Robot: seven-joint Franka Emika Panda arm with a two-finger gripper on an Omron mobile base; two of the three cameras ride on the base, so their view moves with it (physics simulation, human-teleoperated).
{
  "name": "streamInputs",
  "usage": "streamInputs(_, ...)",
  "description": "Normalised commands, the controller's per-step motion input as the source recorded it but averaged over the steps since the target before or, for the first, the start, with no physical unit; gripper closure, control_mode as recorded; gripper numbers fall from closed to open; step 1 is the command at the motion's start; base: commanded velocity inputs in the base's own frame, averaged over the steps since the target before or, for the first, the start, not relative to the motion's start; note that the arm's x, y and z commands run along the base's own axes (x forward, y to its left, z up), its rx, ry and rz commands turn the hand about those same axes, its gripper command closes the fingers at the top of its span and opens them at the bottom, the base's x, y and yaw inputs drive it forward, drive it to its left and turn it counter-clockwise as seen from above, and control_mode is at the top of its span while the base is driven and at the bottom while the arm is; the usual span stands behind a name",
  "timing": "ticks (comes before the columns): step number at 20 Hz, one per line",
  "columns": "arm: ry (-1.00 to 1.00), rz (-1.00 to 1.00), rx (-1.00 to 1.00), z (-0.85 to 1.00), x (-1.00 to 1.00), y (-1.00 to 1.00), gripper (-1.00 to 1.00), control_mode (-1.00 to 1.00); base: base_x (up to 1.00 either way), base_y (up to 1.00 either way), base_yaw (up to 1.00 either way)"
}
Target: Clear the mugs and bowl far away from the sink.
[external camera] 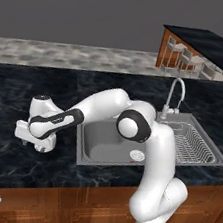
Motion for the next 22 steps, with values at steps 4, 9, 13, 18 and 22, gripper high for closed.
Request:
streamInputs(4,0.00,0.00,0.00,-0.08,0.07,0.03,-1.00,-1.00,0.00,0.00,0.00)
streamInputs(9,0.00,-0.01,0.00,-0.02,0.00,0.00,-1.00,-1.00,0.00,0.00,0.00)
streamInputs(13,0.00,-0.01,0.00,0.00,0.00,0.00,-1.00,-1.00,0.00,0.00,0.00)
streamInputs(18,0.00,-0.01,0.00,0.00,0.00,0.00,1.00,-1.00,0.00,0.00,0.00)
streamInputs(22,0.00,0.00,0.00,0.00,0.00,0.00,1.00,-1.00,0.00,0.00,0.00)
